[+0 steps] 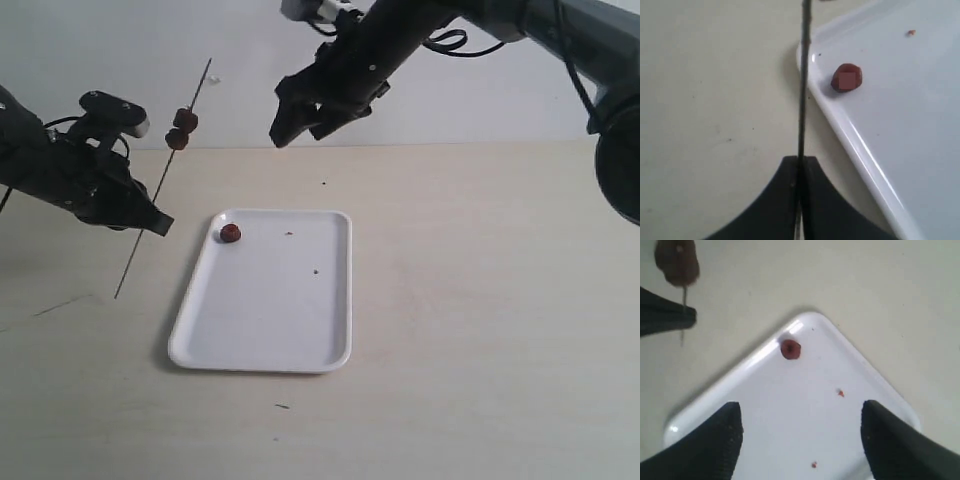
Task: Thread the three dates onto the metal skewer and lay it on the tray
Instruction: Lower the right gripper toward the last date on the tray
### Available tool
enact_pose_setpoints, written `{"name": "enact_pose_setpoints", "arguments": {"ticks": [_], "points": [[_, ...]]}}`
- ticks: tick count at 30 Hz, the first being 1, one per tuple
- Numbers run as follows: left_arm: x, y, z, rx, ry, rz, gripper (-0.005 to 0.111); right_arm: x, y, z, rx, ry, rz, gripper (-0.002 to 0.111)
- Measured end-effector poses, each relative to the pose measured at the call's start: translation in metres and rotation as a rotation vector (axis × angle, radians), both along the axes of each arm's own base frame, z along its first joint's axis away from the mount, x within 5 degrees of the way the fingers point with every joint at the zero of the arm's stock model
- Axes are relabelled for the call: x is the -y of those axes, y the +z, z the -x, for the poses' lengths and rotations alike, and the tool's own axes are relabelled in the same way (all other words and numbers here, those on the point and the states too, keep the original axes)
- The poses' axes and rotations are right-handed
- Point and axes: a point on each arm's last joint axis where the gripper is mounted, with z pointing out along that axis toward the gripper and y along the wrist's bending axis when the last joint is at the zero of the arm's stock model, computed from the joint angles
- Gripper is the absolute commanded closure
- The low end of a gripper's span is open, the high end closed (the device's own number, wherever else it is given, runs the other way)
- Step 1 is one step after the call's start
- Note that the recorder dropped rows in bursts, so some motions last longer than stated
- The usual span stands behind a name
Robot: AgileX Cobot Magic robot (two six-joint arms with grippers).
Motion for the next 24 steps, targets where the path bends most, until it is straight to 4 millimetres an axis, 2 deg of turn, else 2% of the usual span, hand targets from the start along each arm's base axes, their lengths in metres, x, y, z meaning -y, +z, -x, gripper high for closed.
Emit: {"name": "enact_pose_setpoints", "arguments": {"ticks": [5,9,12,15,24], "points": [[-0.016,0.004,0.000,-0.135,0.042,0.067,0.107,-0.044,-0.017,0.012,0.044,0.071,0.173,0.044],[-0.029,0.006,0.006,-0.256,0.031,0.082,0.107,-0.081,-0.036,0.019,0.085,0.115,0.181,0.044],[-0.035,0.007,0.008,-0.307,0.022,0.084,0.107,-0.101,-0.053,0.023,0.095,0.134,0.180,0.044],[-0.039,0.008,0.008,-0.317,0.040,0.085,0.107,-0.110,-0.071,0.024,0.084,0.148,0.197,0.044],[-0.049,0.008,0.003,-0.298,0.122,0.092,0.107,-0.105,-0.102,0.011,0.127,0.084,0.275,0.044]]}}
